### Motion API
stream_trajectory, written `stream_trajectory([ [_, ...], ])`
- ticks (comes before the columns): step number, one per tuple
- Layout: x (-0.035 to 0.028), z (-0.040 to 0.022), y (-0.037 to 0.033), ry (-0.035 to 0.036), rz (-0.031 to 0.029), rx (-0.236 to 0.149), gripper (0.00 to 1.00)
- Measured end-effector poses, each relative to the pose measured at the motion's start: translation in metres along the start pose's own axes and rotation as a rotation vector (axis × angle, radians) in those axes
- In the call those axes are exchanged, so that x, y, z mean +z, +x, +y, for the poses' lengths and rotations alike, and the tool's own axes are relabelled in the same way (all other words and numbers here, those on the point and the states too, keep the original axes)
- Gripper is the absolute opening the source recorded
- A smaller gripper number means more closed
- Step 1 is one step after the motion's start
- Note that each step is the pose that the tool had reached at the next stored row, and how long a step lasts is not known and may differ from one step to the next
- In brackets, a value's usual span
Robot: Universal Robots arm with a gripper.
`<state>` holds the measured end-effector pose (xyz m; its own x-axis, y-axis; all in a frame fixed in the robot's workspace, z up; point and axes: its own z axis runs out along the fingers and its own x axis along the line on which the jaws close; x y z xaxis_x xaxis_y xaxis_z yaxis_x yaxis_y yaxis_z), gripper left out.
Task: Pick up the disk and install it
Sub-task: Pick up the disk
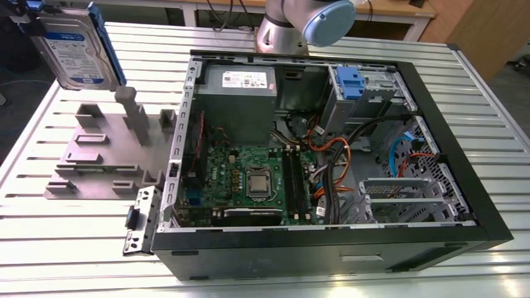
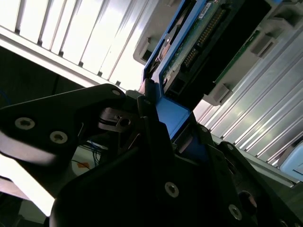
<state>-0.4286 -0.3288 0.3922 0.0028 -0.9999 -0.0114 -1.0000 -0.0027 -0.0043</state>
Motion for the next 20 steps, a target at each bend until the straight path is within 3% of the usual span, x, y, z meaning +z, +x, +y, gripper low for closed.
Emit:
stream_trajectory([
  [20,-0.0115,0.0000,-0.0002,0.0001,-0.0011,-0.002,0.36],
])
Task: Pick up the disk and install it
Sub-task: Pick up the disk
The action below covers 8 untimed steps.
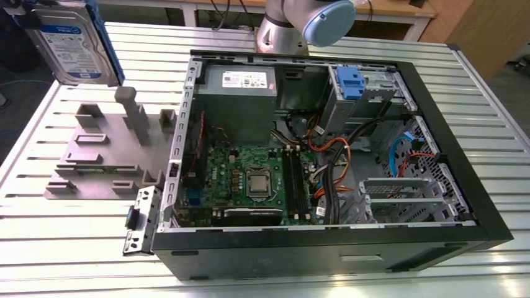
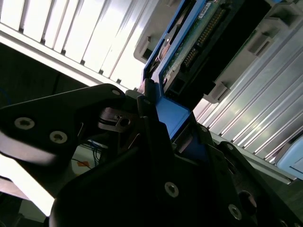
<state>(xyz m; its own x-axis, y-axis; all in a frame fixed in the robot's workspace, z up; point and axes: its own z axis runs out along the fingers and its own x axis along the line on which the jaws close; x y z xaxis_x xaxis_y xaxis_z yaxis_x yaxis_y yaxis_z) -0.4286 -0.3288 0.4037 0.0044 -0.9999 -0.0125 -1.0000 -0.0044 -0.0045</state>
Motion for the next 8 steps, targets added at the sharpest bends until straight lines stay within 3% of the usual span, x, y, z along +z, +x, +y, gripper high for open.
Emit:
stream_trajectory([
  [8,-0.0043,0.0000,0.0000,0.0001,-0.0002,-0.001,0.36],
])
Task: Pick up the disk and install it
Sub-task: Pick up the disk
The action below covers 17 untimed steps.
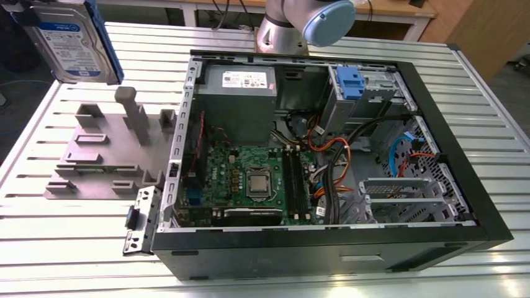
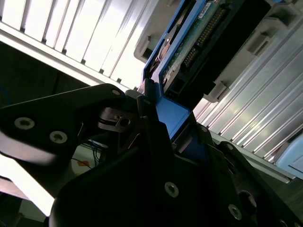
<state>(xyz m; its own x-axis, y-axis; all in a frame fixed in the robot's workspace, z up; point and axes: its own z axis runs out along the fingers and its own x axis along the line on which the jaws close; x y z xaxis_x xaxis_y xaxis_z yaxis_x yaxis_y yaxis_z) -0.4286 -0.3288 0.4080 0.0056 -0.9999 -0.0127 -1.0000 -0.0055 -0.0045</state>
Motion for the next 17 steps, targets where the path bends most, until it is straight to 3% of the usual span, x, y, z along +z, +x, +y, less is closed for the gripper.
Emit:
stream_trajectory([
  [17,-0.0116,-0.0001,-0.0001,0.0000,-0.0006,-0.001,0.36],
])
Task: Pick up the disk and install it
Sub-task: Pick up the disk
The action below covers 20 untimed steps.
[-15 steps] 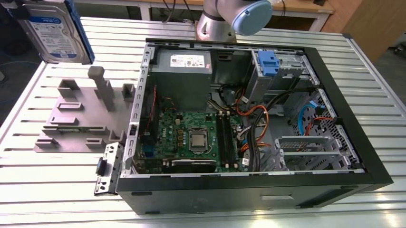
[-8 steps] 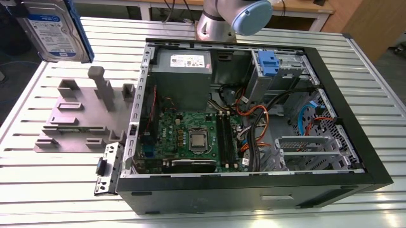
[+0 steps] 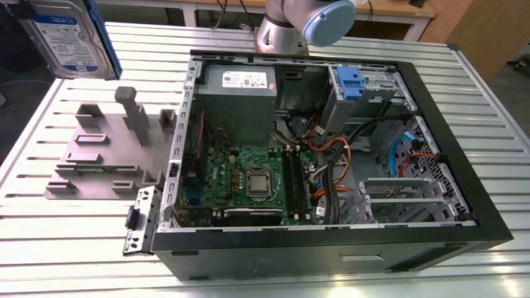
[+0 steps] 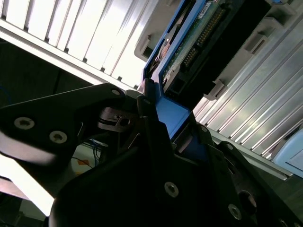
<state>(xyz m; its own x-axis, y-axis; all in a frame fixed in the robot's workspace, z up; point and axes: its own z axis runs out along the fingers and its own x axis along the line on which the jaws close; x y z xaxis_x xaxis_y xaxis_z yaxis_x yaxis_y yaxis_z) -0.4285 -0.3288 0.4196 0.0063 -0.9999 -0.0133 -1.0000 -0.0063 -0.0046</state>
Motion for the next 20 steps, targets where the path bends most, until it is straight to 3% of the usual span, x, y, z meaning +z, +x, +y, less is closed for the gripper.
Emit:
stream_trajectory([
  [5,-0.0018,0.0000,0.0000,0.0001,0.0000,0.000,0.36],
  [7,-0.0019,0.0000,0.0000,0.0000,-0.0055,0.000,0.36],
  [20,-0.0041,0.0000,-0.0001,0.0002,-0.0068,0.000,0.36],
])
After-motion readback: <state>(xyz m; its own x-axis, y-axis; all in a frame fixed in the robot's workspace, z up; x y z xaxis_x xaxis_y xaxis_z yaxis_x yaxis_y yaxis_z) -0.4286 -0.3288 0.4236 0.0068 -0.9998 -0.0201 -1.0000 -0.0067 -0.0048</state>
